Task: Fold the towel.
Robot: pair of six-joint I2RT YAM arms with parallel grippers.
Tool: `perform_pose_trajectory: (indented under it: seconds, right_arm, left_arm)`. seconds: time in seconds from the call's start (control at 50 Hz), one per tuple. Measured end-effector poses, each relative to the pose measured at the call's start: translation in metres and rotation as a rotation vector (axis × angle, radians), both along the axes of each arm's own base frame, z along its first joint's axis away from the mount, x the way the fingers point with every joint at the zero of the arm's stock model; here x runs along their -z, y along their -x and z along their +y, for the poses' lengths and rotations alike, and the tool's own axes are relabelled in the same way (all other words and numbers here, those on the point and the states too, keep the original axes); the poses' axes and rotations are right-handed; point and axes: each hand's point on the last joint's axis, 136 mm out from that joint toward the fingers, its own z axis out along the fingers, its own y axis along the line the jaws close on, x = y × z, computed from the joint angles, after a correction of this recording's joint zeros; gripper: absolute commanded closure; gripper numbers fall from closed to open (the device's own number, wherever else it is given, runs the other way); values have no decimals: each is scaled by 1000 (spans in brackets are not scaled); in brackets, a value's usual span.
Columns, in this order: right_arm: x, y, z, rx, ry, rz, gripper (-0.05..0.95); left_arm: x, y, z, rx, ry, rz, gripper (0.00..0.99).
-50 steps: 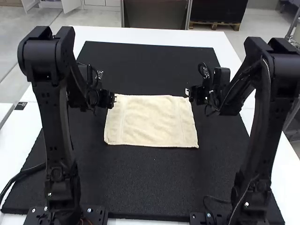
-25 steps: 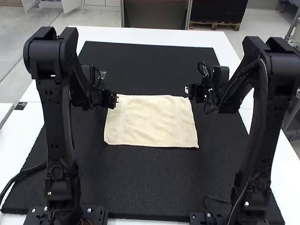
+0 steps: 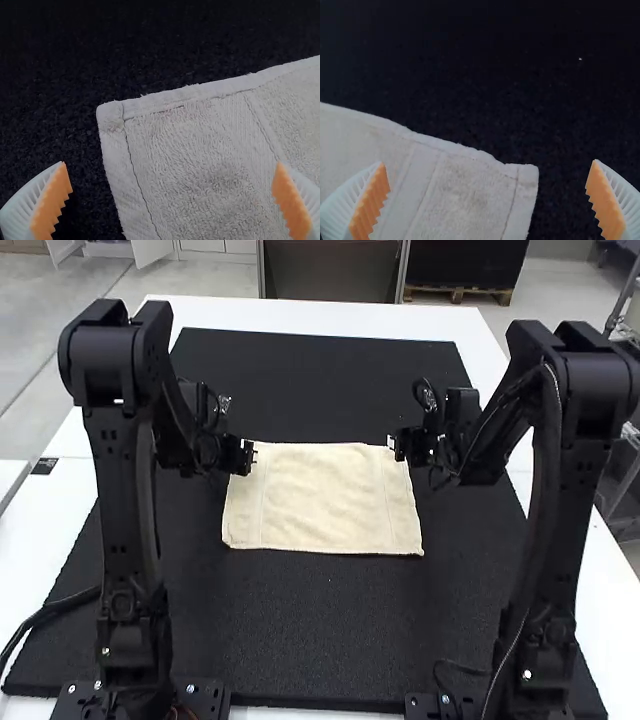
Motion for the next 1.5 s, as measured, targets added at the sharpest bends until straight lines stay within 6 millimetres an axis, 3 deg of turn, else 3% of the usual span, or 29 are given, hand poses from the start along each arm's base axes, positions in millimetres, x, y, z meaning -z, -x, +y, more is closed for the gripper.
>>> perform_pose_trajectory:
  seconds: [0.3,0.64,1.0,1.28,1.5]
  right_arm:
    - [-1,-4,1,-4,-3,-4,-7]
    - [27,-3,2,-6,1,52,-7]
    - [23,-15,3,0,-11,35,-7]
    - [40,-15,3,3,-12,70,-7]
    - [34,-23,4,5,-17,51,-7]
  left_arm:
    - [-4,-4,0,0,-1,-14,61]
    - [-4,-4,0,0,-1,-15,61]
    - [-4,-4,0,0,-1,-14,62]
    - [-3,-3,0,0,-1,-7,79]
    - [-2,-3,0,0,0,-3,93]
